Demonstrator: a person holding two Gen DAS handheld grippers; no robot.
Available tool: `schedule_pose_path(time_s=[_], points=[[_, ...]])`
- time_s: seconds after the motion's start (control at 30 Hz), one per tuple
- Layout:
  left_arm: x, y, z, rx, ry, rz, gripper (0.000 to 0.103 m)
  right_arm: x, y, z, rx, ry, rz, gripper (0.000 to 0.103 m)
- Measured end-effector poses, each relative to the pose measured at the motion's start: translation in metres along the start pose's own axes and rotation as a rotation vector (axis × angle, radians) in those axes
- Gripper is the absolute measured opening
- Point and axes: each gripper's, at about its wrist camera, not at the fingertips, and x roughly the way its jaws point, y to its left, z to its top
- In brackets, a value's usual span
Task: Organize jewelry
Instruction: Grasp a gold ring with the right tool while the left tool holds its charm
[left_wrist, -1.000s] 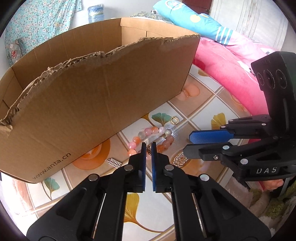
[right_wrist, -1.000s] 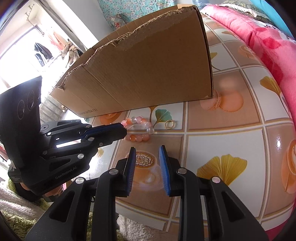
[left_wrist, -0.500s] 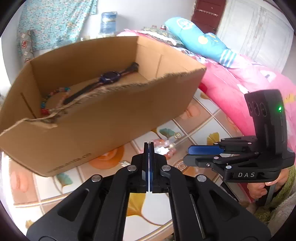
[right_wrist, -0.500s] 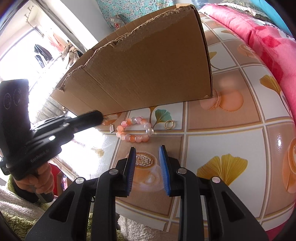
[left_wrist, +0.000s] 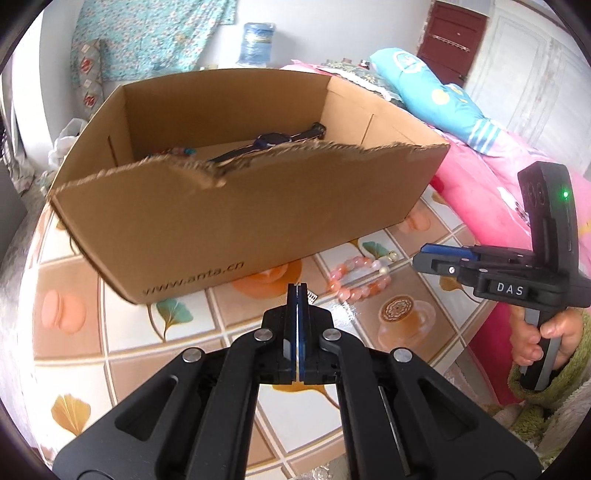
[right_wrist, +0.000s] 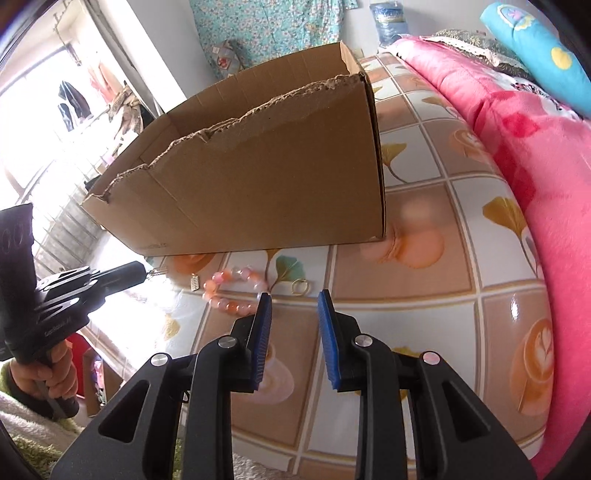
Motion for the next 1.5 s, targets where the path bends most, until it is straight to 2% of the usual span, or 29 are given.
schedule_pose_path(time_s=[0.13, 0.57, 0.8, 0.93, 1.0, 1.1, 1.3, 1.5], points=[[0.003, 0.004, -0.004, -0.019, 0.008, 0.000, 0.000, 0.006, 0.011, 0.000, -0.050, 0.013, -0.054, 0.023], [0.002, 0.010, -0.006, -0.030, -0.001, -0.009, 0.000, 0.023, 0.027, 0.006, -0.221, 0.022, -0.139, 0.021], [0.003, 0.010, -0.007, -0.029, 0.001, -0.013, 0.000, 0.025, 0.032, 0.011, -0.398, 0.045, -0.073, 0.020], [0.004, 0.010, -0.007, -0.031, -0.001, -0.013, 0.000, 0.025, 0.029, 0.015, -0.449, 0.068, -0.016, 0.020], [0.003, 0.010, -0.007, -0.032, -0.002, -0.011, 0.000, 0.025, 0.026, 0.017, -0.459, 0.081, 0.016, 0.020], [0.003, 0.009, -0.007, -0.033, -0.003, -0.007, 0.000, 0.024, 0.023, 0.021, -0.457, 0.085, 0.046, 0.013], [-0.001, 0.007, -0.006, -0.026, -0.014, -0.004, 0.000, 0.019, 0.017, 0.017, -0.417, 0.072, 0.051, 0.012], [-0.016, 0.005, -0.005, -0.021, -0.045, -0.012, 0.000, -0.010, 0.009, 0.019, -0.378, 0.014, 0.046, 0.012]])
